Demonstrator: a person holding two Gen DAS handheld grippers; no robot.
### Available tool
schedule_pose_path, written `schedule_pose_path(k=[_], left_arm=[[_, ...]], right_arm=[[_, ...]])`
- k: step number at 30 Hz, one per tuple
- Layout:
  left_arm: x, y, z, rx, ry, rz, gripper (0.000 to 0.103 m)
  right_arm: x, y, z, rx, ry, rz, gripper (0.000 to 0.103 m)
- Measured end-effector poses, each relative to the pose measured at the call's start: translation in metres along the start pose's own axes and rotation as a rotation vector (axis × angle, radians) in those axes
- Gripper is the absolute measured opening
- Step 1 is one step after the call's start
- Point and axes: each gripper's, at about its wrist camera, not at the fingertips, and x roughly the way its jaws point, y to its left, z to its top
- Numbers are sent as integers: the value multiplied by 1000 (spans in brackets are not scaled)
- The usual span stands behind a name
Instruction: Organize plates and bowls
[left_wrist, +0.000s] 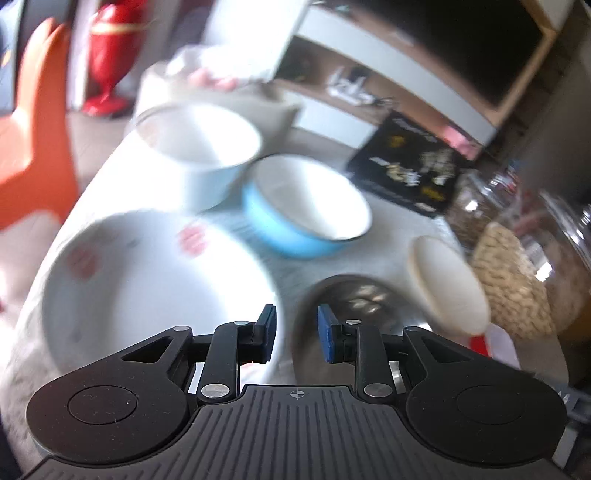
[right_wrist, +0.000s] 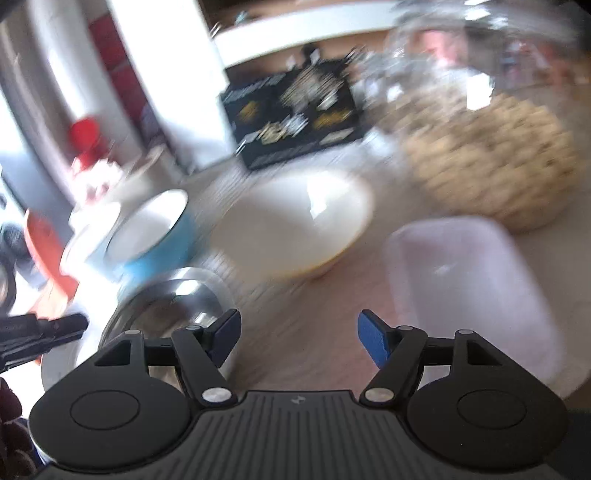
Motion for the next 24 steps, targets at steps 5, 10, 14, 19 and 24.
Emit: schedule_pose_path(k=[5, 10, 14, 19, 24], left_arm=[[2, 22, -6, -39, 25, -43, 27], [20, 16, -14, -12, 53, -80, 27], [21, 9, -14, 13, 62, -87, 25], [15, 3, -21, 42, 90, -78, 26], [-6, 2, -38, 48, 100, -93, 26]], right_arm=[[30, 36, -14, -66, 81, 13, 70], [52, 44, -18, -31, 147, 46, 68], [57, 48, -17, 25, 209, 130, 58], [36, 55, -18, -13, 158, 106, 58], [20, 53, -32, -17, 175, 100, 59]])
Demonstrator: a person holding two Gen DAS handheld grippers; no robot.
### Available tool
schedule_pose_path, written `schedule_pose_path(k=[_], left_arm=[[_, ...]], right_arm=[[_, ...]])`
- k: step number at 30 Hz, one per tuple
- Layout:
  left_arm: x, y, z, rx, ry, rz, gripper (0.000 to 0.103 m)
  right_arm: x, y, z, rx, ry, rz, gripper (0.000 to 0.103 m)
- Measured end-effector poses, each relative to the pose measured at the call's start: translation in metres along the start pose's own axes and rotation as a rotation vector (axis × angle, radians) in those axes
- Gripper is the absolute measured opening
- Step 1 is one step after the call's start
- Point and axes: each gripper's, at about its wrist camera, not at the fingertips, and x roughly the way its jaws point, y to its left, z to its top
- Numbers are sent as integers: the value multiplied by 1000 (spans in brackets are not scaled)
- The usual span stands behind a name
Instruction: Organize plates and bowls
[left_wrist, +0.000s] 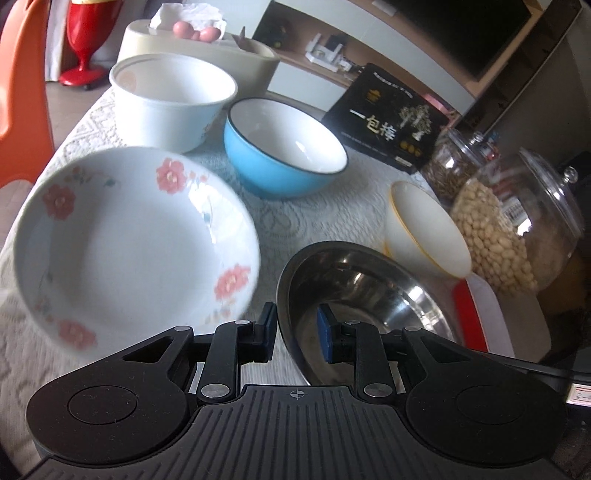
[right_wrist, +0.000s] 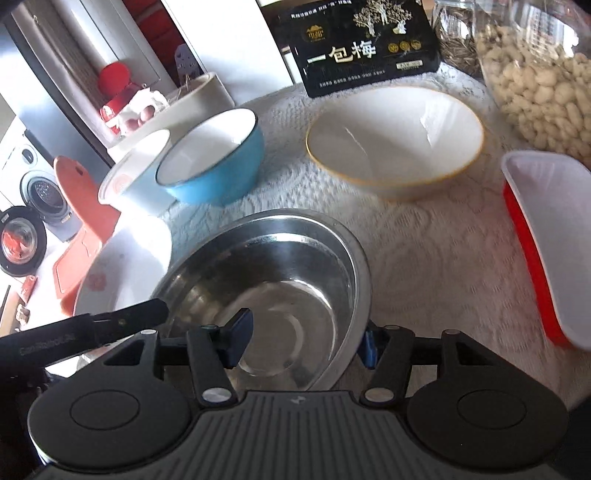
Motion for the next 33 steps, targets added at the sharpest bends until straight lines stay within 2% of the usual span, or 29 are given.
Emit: schedule_pose_path(k=[8, 11, 14, 16, 19, 24, 27, 30, 33], left_arm=[[-13, 15, -26, -44, 29, -11, 22], [-7, 21, -29, -60, 40, -7, 22], [0, 22, -26, -74, 47, -60, 23], [2, 20, -25, -58, 43, -60, 23], [2, 21, -21, -55, 47, -58, 23], [-19, 11, -12, -4, -2, -74, 24], [-37, 11, 3, 8, -71, -74, 24], [-53, 23, 22, 3, -143, -54, 24], [-60, 46, 35, -41, -177, -24, 24]], right_arm=[[-3, 3, -34, -21, 53, 24, 61], [2, 6, -30, -36, 45, -5, 61], [11, 10, -20, -42, 43, -42, 62], [17, 12, -15, -49, 47, -58, 62], [17, 13, -8, -26, 57, -47, 62], [-14, 28, 2, -58, -19, -22, 63], [-27, 46, 15, -102, -78, -5, 65], [-24, 69, 30, -147, -103, 46, 65], [-6, 94, 40, -194, -98, 90, 65]])
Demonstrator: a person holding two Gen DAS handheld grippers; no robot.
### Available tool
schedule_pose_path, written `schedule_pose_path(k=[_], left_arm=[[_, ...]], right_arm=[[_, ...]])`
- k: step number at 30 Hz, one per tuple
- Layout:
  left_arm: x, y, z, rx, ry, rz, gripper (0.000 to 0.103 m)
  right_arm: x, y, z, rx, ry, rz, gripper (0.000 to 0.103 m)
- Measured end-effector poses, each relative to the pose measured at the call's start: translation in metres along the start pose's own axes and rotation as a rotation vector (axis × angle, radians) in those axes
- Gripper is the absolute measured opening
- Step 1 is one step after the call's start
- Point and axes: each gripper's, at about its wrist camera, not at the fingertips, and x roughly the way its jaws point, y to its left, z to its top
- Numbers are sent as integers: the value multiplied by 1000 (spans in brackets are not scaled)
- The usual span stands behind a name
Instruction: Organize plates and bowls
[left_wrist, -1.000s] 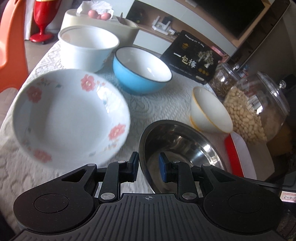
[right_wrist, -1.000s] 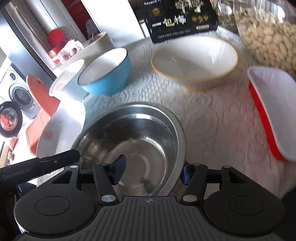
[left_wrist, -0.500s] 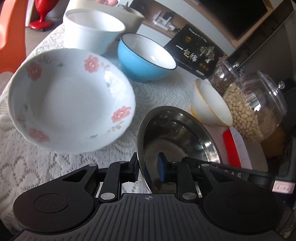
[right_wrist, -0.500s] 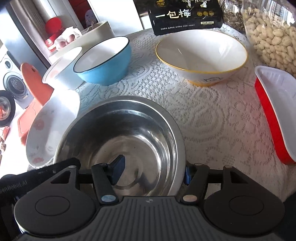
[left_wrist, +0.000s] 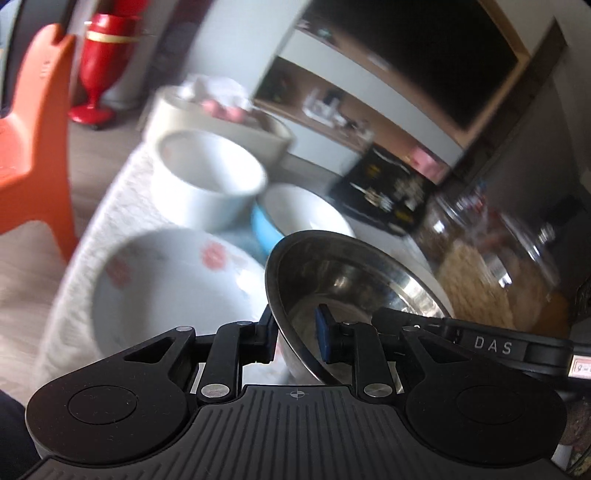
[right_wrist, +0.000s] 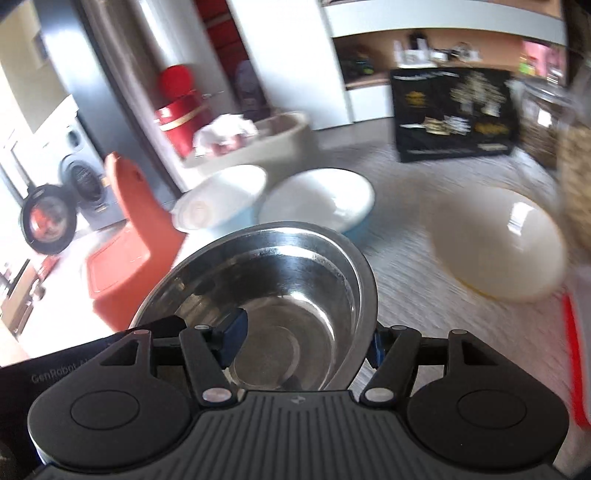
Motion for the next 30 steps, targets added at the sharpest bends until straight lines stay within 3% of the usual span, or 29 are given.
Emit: schedule_pose_path(k=[8, 23, 30], left_arm=[[22, 59, 4, -107, 19, 108, 23], [25, 95, 4, -157, -11, 237, 22], [31, 101, 2, -180, -6, 225, 19]], right_arm=[[77, 35, 4, -51, 111, 36, 65], [95, 45, -7, -114, 90, -1, 66], [97, 36, -10, -98, 78, -32, 72]])
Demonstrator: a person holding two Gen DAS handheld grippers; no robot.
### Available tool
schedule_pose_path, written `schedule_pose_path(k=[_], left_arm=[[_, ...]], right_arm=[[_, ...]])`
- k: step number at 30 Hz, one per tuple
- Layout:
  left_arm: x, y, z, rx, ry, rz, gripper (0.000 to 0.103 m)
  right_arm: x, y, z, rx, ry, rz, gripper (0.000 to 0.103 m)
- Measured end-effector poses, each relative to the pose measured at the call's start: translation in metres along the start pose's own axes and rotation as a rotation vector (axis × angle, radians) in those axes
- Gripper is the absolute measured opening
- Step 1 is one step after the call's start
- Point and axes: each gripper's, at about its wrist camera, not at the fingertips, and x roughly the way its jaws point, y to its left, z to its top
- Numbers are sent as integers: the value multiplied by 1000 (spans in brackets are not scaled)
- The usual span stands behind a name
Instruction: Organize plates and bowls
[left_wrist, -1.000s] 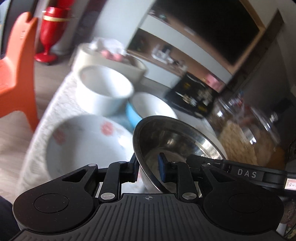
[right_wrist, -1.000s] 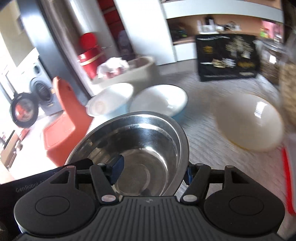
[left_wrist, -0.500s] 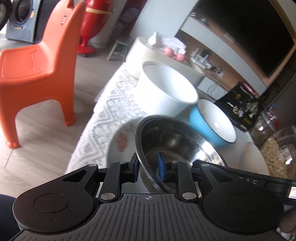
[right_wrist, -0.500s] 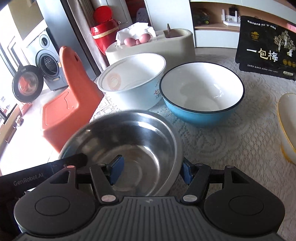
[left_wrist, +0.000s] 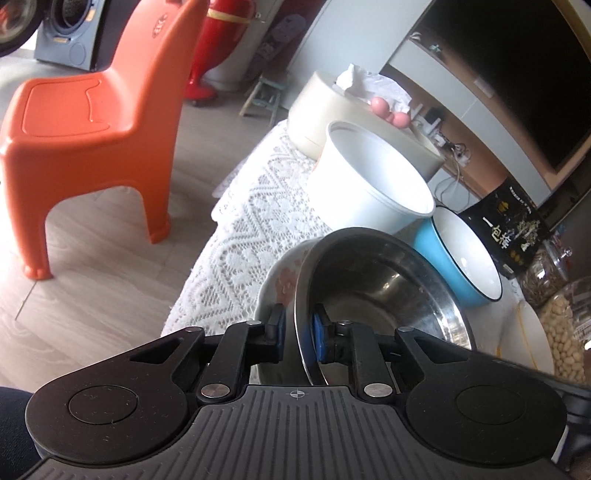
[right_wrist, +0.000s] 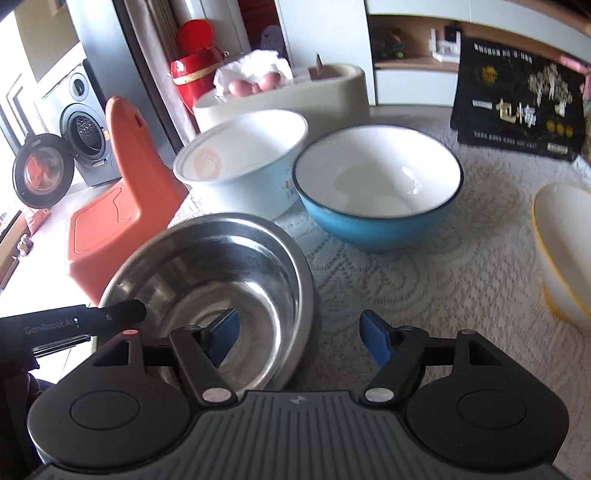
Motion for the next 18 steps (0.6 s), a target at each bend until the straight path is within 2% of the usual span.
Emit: schedule_pose_path(k=[4, 7, 8, 11, 15, 18], left_arm=[[-3, 0, 1, -6, -14, 4, 18], [-16, -3, 4, 19, -56, 9, 19], [-20, -4, 5, 40, -75, 25, 22], [-17, -6, 7, 99, -87, 92, 42], [0, 0, 4, 93, -13, 113, 45], [9, 4, 2, 70, 20, 92, 40]], right_arm=[[16, -6, -4, 49, 68, 51, 72], [23, -4, -10, 53, 95, 67, 73], [24, -3, -12, 47, 89, 64, 73], [23, -1, -13, 35, 86, 61, 73], [20, -2, -14, 52, 88, 94, 73], [21, -1, -15, 57, 93, 115, 73]])
